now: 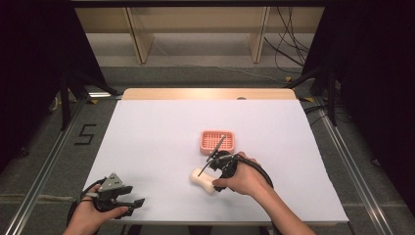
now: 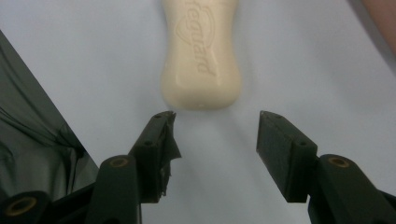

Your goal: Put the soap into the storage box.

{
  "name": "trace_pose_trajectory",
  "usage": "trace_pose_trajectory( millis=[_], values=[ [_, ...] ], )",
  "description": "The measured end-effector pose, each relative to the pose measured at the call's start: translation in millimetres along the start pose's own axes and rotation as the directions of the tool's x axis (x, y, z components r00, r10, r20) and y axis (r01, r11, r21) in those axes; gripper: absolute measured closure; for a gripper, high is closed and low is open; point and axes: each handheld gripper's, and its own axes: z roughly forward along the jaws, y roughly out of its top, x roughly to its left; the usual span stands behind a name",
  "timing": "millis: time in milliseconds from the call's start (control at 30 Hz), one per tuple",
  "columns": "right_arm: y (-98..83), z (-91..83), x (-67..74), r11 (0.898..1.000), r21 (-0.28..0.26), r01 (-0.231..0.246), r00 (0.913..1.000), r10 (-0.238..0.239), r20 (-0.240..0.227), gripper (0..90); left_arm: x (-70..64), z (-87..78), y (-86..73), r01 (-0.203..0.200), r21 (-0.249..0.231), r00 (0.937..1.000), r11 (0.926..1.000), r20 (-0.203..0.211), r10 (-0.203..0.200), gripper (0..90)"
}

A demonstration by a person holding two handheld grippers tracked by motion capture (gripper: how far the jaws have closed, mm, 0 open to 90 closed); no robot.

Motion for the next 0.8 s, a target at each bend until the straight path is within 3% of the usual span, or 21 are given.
trace_pose_trajectory(
  millis=[100,400,433,567,600,633,700,733,800],
  values=[
    [5.1,-0.1,1.6,1.000,-0.001,-0.012,0.9999,0.012,-0.001,47.1,0.2,0.3,-0.3,-0.004,-0.003,1.0000,1.0000,-0.002,0.004,32.6],
    [17.1,1.7,2.6,1.000,0.017,0.013,0.9998,-0.013,-0.013,46.6,0.0,0.1,-0.1,-0.002,-0.003,1.0000,1.0000,-0.006,0.002,32.6],
    [18.4,1.2,4.5,0.999,0.030,-0.014,0.9998,0.014,-0.011,46.5,0.0,0.1,-0.1,-0.002,-0.003,1.0000,1.0000,-0.006,0.002,32.6],
    [23.4,4.5,2.9,0.999,0.017,0.031,0.9995,-0.031,-0.010,44.8,0.0,-0.1,-0.2,-0.002,-0.004,1.0000,1.0000,-0.007,0.002,32.6],
    [23.7,5.2,2.8,0.999,0.014,0.033,0.9994,-0.033,-0.010,44.3,0.1,0.0,-0.2,-0.002,-0.004,1.0000,1.0000,-0.007,0.002,32.6],
    [25.5,5.2,5.8,1.000,0.026,-0.002,1.0000,0.002,-0.007,43.3,0.2,0.0,-0.1,-0.003,-0.004,1.0000,1.0000,-0.007,0.003,32.6],
    [27.8,6.9,3.2,0.999,0.017,0.042,0.9991,-0.042,0.000,41.5,0.1,-0.1,-0.1,-0.002,-0.004,1.0000,1.0000,-0.006,0.002,32.6],
    [28.9,6.8,5.0,0.999,0.023,0.022,0.9997,-0.022,0.010,40.8,0.0,-0.1,-0.1,-0.003,-0.004,1.0000,1.0000,-0.006,0.003,32.6],
    [32.1,8.1,5.1,0.999,0.033,0.035,0.9993,-0.035,0.009,39.1,0.1,-0.2,-0.1,-0.003,-0.004,1.0000,1.0000,-0.006,0.003,32.6]
  ],
)
